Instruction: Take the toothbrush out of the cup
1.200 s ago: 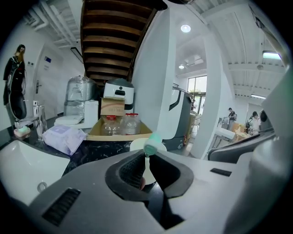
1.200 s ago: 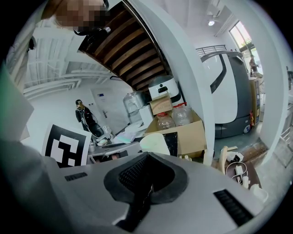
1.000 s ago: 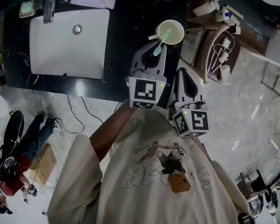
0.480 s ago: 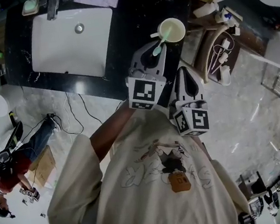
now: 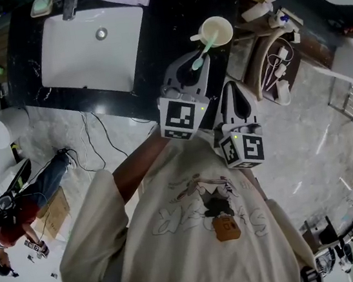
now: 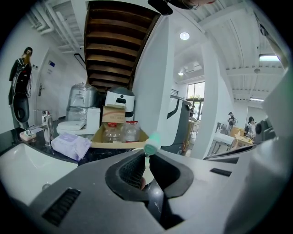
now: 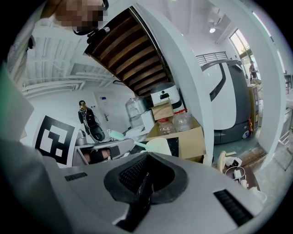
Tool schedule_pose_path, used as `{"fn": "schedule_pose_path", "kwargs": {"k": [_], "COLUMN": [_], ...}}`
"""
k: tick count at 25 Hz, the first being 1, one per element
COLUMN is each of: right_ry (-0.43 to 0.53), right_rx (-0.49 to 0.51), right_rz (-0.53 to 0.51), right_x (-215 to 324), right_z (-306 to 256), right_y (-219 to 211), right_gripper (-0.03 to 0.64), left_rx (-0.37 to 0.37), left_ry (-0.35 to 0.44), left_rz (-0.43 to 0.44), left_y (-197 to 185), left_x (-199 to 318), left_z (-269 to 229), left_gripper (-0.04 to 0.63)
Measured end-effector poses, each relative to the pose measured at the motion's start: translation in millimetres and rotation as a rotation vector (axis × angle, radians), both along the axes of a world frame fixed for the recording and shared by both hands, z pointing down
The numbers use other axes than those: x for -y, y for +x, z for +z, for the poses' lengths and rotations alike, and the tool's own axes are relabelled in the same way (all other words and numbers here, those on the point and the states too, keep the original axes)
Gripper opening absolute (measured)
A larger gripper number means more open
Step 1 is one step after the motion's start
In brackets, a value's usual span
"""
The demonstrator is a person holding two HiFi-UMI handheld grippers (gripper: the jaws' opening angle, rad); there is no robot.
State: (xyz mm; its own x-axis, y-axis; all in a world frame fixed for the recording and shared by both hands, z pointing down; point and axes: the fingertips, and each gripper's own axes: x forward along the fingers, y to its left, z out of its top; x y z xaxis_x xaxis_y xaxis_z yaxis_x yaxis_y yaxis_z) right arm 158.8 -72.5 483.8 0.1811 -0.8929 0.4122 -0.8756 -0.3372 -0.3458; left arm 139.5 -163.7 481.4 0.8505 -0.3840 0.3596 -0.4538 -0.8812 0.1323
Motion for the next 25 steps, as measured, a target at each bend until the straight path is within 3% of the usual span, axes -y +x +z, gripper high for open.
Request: {"fn": "schedule_pose_path", "kwargs": {"k": [25], "right_ry": [0.052], "right_rx": [-0.052], "right_rz": [0.017], "right_x": [-46], "right_z": [-26], "right_y": [-40], "right_gripper": [0.014], "left_rx": [-0.028], "left_ry": [0.029], "left_rz": [0.002], "left_y": [-60], "left_x": [-57], "left_z": [-28], "left_gripper": [0.04]}}
